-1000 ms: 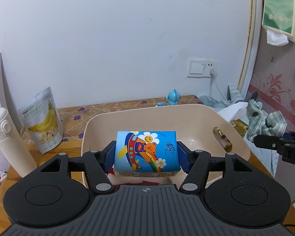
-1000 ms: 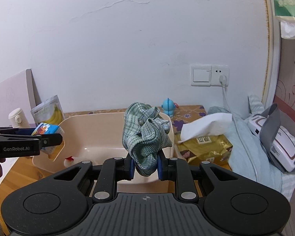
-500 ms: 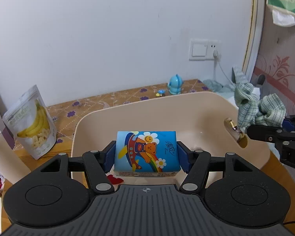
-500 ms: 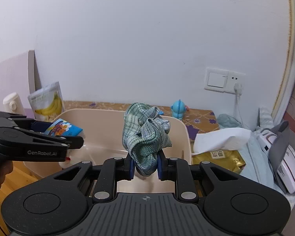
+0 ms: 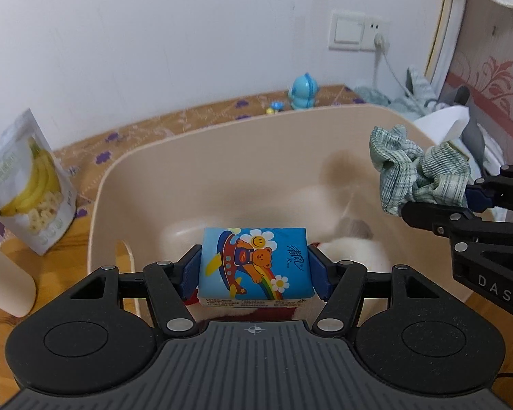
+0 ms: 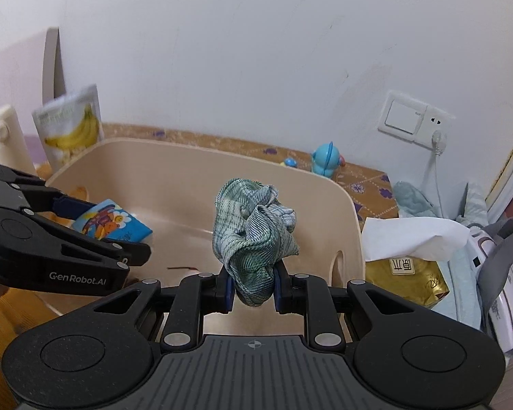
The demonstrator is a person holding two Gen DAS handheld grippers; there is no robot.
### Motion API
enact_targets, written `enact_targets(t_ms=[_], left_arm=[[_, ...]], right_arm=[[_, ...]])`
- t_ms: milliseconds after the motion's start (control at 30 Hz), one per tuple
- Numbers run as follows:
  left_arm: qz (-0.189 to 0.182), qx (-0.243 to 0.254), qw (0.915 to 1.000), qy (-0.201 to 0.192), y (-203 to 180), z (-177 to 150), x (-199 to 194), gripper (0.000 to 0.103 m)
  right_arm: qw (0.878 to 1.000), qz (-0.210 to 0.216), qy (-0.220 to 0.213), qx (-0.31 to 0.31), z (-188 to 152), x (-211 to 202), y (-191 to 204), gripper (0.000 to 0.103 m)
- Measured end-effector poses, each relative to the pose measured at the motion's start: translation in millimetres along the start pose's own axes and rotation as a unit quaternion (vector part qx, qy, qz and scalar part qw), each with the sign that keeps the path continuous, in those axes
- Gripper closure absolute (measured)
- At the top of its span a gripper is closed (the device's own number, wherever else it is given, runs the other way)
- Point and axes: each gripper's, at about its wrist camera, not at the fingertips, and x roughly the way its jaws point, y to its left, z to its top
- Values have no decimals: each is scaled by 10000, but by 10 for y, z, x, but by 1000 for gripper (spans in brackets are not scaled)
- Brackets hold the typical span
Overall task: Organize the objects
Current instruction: 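Carry the cloth and snack box over the bin and release both inside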
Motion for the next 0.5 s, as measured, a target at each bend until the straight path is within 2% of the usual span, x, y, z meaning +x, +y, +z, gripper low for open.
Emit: enact_targets(t_ms=[267,500], left_arm=[[18,152,9994,319,-30,7,193,38],[3,205,9986,489,-38,14,258,39]], right_arm=[[9986,-91,458,-259,8,213,-5,82],[9959,97,871,-215,-47,404,-4,82]])
